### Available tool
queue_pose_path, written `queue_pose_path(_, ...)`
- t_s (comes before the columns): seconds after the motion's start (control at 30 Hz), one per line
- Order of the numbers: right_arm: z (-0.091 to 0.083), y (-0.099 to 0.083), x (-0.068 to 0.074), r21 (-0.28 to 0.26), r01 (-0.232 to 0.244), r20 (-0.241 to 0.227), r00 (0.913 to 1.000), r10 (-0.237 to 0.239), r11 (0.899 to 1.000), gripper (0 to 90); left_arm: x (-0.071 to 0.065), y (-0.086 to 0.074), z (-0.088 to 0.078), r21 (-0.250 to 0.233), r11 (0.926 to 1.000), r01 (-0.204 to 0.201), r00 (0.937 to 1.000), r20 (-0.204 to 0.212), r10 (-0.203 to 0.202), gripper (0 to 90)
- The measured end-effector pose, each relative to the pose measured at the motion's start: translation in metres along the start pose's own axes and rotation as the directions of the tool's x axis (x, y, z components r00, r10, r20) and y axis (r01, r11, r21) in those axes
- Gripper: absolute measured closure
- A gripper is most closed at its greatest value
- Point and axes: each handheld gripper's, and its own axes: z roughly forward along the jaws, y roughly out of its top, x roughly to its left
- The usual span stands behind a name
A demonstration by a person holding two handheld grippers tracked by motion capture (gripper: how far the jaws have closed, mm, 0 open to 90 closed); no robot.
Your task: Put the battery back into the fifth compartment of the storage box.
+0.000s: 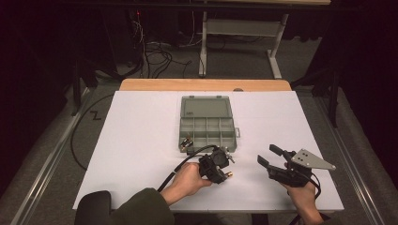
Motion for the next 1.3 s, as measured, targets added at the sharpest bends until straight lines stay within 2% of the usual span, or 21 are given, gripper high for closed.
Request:
queue_pose_path(0.37,0.0,0.0,0.0,0.0,0.001,-0.001,1.0,-0.001,1.0,36.9,0.002,0.001,-0.002,-0.011,0.9998,-0.014,0.9999,-0.006,0.014,76.3)
queue_pose_path(0.7,0.0,0.0,0.0,0.002,0.0,-0.002,1.0,0.0,1.0,36.9,0.005,0.006,-0.007,-0.034,0.9993,0.018,0.9998,0.001,-0.018,76.4)
queue_pose_path(1.17,0.001,0.0,0.0,0.005,0.001,-0.003,1.0,-0.001,1.0,36.9,0.008,0.011,-0.017,-0.059,0.9977,0.035,0.9994,0.009,-0.035,76.4)
queue_pose_path(1.3,0.0,0.0,0.0,0.003,0.0,-0.006,1.0,0.0,1.0,36.9,0.01,0.012,-0.019,-0.067,0.9972,0.033,0.9994,0.0,-0.033,76.4)
